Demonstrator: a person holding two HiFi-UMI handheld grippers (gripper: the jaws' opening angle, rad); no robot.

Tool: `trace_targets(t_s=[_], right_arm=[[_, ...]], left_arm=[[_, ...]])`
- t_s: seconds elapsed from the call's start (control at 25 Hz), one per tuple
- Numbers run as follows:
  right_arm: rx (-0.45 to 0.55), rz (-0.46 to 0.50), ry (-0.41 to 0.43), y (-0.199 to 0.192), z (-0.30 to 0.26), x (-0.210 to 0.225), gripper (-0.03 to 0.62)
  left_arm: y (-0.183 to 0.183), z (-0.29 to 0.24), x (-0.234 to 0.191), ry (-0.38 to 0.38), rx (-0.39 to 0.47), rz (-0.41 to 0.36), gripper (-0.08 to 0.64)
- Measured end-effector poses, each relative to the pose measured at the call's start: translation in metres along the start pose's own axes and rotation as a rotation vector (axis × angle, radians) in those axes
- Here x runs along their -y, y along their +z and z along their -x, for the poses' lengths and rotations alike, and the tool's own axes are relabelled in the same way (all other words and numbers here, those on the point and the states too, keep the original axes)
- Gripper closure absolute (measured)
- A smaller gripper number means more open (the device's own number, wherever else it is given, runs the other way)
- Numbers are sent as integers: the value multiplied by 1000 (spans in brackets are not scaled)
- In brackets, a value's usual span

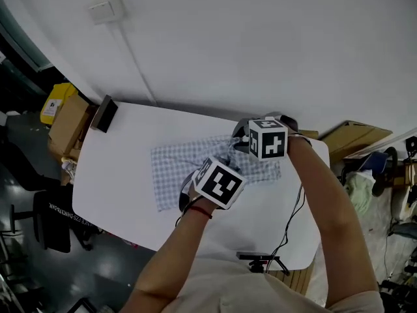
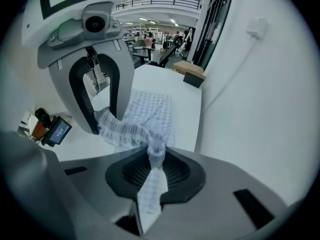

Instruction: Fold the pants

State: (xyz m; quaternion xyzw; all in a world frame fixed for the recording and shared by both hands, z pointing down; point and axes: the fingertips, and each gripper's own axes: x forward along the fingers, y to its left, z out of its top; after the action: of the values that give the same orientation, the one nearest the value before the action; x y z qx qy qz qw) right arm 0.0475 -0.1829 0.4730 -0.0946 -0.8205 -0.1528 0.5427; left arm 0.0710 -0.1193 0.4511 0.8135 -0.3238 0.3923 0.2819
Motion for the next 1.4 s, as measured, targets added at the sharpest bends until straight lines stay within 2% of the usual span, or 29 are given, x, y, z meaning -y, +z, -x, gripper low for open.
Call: trace_targets(t_s=[0.2,0.44,0.72,0.92,0.96,1.04,1.08,1.4], right_arm=[[-43,-71,9,-76,4,-13,528],[-115,-53,35,-122,-19,-29,526],[-180,-27,53,-151,-34,-41,526],[-183,-66,48,-161,-37,-41,495],[-182,-72,49,-161,-36,-41,477],[-188,-74,55,-164,-35,-43,429],[-194,-73,56,-166,-34,-43,422],[-251,-127,42,-186,-10,-42,387]], left_arm=[[32,-60,41,-50,-23,-11,454],[34,-117,60,-86,-66,33,454],[32,-150,72,-133,-23,111,454],[34,-158,76,-168,-2,100,454],[34,-159,80,-196,3,112,442],[37,-159,91,-267,32,160,348],[40,-159,95,-293,53,179,328],[62,-141,122,-403,152,160,299]])
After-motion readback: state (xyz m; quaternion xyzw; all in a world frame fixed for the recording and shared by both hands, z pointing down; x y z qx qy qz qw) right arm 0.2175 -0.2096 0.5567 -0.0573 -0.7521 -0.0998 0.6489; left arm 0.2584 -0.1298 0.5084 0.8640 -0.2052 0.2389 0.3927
